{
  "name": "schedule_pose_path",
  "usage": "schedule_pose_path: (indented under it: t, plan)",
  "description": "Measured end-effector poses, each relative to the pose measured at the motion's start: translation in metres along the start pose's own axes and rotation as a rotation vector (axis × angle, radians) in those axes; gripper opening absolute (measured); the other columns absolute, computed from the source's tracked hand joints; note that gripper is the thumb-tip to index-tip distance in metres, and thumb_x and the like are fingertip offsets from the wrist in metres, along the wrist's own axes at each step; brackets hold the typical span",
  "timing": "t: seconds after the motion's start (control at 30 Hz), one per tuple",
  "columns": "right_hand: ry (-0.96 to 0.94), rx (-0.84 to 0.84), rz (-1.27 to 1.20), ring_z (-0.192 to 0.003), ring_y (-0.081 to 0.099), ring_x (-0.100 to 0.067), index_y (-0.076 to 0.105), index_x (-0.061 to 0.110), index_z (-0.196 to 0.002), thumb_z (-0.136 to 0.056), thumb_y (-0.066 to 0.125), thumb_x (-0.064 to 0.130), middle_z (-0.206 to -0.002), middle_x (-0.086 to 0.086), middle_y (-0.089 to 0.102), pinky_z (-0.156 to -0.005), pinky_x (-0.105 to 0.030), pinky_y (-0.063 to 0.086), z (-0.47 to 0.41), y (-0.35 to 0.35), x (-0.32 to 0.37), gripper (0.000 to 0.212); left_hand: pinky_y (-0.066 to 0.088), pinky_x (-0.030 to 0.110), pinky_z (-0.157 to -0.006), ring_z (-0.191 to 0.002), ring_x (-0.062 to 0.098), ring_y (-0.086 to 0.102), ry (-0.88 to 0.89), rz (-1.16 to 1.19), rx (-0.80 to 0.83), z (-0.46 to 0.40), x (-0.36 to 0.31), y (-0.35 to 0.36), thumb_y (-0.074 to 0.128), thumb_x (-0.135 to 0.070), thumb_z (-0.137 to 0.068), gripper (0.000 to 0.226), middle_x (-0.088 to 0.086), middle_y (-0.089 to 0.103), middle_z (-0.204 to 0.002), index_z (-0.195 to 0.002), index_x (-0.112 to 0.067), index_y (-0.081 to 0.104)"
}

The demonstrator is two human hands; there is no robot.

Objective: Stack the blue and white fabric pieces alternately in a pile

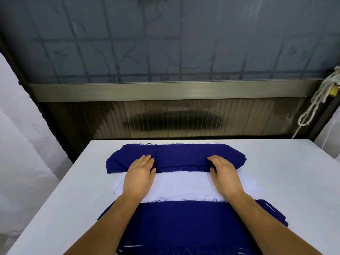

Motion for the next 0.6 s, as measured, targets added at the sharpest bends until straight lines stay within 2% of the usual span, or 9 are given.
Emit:
schedule_pose_path:
  t: [0.1, 0.2, 0.3, 0.4, 0.5, 0.6]
  plan:
    - [0.019, -0.048, -0.037, -0.12, 0.054, -0.018, 0.06, 0.013, -0.129, -0.097, 0.05, 0.007, -0.13, 0.0, 0.061, -0.106, -0.026, 0.038, -0.002, 0.002, -0.004, 0.034, 0.015, 0.029, -0.118, -0.143, 0.016, 0.03, 0.023, -0.009, -0.033, 0.001, 0.001, 0.002, 0.041, -0.025, -0.103, 0.043, -0.002, 0.038, -0.153, -0.145, -0.017, 0.043]
    - [-0.02, -0.089, 0.0, -0.112, 0.059, -0.02, 0.067, 0.009, -0.121, -0.096, 0.051, 0.003, -0.123, -0.003, 0.065, -0.101, -0.023, 0.039, -0.003, 0.001, -0.003, 0.03, 0.025, 0.032, -0.115, -0.137, 0.021, 0.042, 0.042, -0.031, -0.077, 0.001, -0.001, 0.001, 0.056, -0.01, -0.096, 0.04, 0.003, 0.049, -0.145, -0.136, -0.011, 0.055]
    - [-0.02, -0.096, 0.024, -0.101, 0.063, -0.021, 0.069, 0.009, -0.115, -0.095, 0.052, 0.003, -0.115, -0.002, 0.068, -0.092, -0.027, 0.047, -0.007, -0.001, -0.002, 0.026, 0.048, 0.035, -0.096, -0.112, 0.023, 0.064, 0.085, -0.049, -0.156, 0.002, -0.004, -0.007, 0.083, 0.002, -0.069, 0.043, 0.007, 0.068, -0.119, -0.11, -0.008, 0.073]
    - [0.004, -0.1, 0.032, -0.095, 0.063, -0.018, 0.069, 0.013, -0.112, -0.097, 0.052, 0.011, -0.11, 0.001, 0.068, -0.085, -0.027, 0.048, -0.01, -0.001, -0.003, 0.023, 0.057, 0.034, -0.078, -0.094, 0.021, 0.072, 0.119, -0.054, -0.235, 0.001, -0.005, -0.012, 0.093, 0.006, -0.049, 0.047, 0.005, 0.075, -0.1, -0.091, -0.008, 0.078]
    - [0.003, -0.137, 0.014, -0.092, 0.063, -0.017, 0.07, 0.013, -0.109, -0.097, 0.055, 0.013, -0.106, 0.002, 0.069, -0.082, -0.025, 0.048, -0.008, -0.001, -0.003, 0.02, 0.057, 0.03, -0.075, -0.09, 0.019, 0.072, 0.086, -0.019, -0.256, 0.002, -0.004, -0.014, 0.093, 0.005, -0.049, 0.045, 0.003, 0.075, -0.095, -0.089, -0.009, 0.078]
    - [0.008, -0.159, 0.013, -0.088, 0.063, -0.016, 0.071, 0.013, -0.105, -0.095, 0.057, 0.012, -0.101, 0.003, 0.069, -0.078, -0.023, 0.047, -0.007, -0.001, -0.003, 0.017, 0.058, 0.03, -0.07, -0.083, 0.02, 0.073, 0.047, 0.029, -0.263, 0.004, -0.005, -0.017, 0.089, 0.004, -0.058, 0.032, 0.003, 0.076, -0.088, -0.086, -0.009, 0.078]
Point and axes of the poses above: each hand's wrist, its own z-axis away from the middle knuckle, its own y-axis out of the palm, x = y × z, the point moved 4 cm from there along -z, towards the middle knuckle
